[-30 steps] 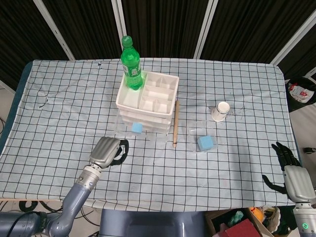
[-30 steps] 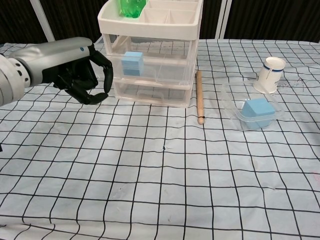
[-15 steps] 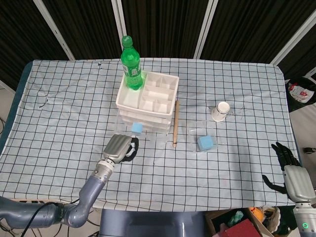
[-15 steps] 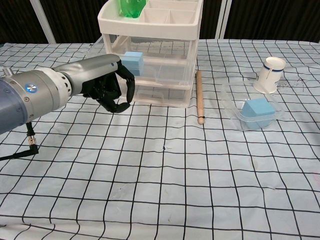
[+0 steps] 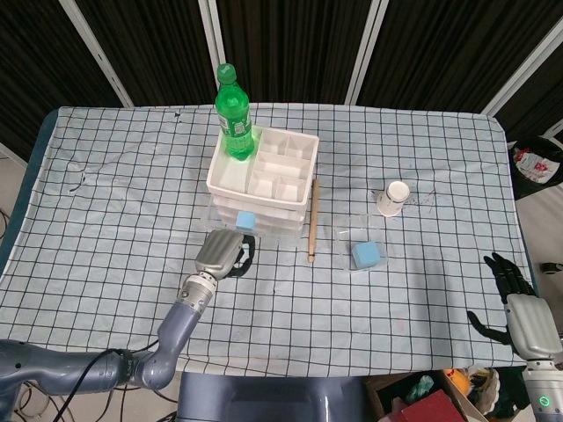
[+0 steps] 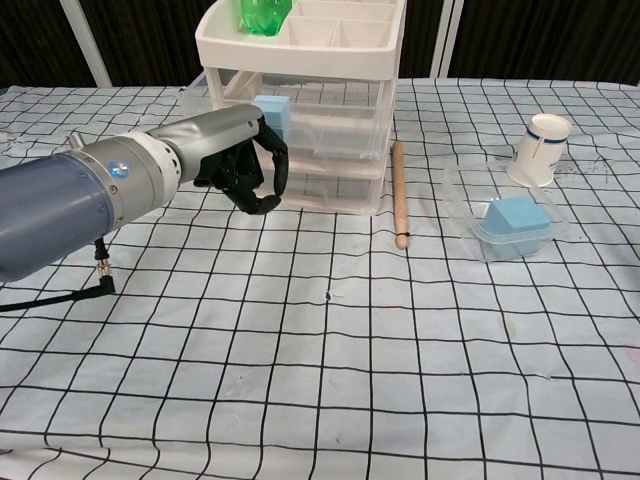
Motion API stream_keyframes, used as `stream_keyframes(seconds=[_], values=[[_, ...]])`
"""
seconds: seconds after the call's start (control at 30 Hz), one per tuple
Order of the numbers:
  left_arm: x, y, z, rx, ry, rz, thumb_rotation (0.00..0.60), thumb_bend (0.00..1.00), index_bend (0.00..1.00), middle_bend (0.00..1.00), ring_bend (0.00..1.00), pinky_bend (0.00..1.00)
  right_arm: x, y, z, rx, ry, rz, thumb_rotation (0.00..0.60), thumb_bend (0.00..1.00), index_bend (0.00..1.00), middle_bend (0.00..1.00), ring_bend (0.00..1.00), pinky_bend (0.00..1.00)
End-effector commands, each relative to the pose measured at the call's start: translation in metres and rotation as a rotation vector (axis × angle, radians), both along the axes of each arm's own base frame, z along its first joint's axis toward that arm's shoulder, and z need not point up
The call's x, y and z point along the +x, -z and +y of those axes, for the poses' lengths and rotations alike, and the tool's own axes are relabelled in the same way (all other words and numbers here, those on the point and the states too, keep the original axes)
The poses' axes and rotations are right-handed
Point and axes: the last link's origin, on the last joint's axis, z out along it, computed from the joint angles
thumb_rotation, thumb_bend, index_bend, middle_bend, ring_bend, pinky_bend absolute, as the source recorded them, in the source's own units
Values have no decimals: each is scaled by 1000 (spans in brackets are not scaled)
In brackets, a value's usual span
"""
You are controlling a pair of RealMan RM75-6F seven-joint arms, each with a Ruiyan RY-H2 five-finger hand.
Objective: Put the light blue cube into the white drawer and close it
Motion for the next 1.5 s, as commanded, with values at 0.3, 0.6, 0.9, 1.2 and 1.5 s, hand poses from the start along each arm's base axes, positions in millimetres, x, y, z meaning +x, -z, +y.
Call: stream_keyframes(seconds=[0.3,0.6,0.9,1.2,1.5], values=[[6,10,15,11,-13,11,600,421,604,995,943,911,1,0,0,-1,-2,-5,600,243,0,0,0,176],[17,12,31,40,-25,10,600,421,591,994,941,911,1,1,0,1,-6,-5,600,244,0,0,0,176],[26,17,43,59,-50,7,600,422,583,994,941,911,1,0,0,-1,-9,-8,600,244,0,0,0,176],[31,20,55,76,-78,28,600,422,574,993,941,911,1,0,0,1,-4,-9,600,244,0,0,0,176],[31,20,57,79,-99,23,600,422,572,993,941,911,0,0,0,4,1,-6,600,244,0,0,0,176]])
